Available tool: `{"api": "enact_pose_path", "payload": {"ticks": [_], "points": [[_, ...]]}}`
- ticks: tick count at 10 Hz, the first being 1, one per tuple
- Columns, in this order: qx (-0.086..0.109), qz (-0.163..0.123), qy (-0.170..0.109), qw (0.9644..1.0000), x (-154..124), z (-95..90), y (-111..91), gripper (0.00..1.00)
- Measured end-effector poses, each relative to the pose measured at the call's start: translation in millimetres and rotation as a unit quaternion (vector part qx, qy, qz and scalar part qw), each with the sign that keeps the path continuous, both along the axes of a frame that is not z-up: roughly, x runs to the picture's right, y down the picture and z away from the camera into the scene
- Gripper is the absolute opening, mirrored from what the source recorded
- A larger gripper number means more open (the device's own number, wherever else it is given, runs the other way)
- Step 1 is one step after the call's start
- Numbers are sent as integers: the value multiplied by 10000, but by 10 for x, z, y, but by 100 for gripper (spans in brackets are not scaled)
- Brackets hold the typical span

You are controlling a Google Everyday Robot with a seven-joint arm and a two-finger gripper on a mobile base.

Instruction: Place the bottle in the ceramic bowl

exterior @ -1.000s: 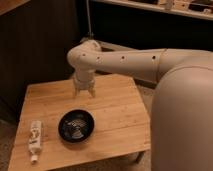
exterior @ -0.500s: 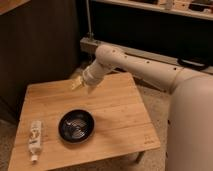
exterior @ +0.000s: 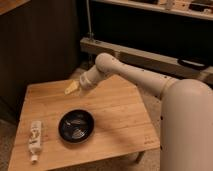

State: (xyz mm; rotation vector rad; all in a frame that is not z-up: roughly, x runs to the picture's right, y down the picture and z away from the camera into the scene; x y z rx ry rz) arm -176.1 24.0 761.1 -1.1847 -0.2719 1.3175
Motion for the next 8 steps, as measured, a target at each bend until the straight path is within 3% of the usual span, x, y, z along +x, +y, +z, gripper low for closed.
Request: {"api": "enact_pose_path", "payload": {"ticks": [4,8], "points": [[-143,128,-184,9996,-405,-87,257,65],[114,547,-91,9984,-742,-281,467,65]]}}
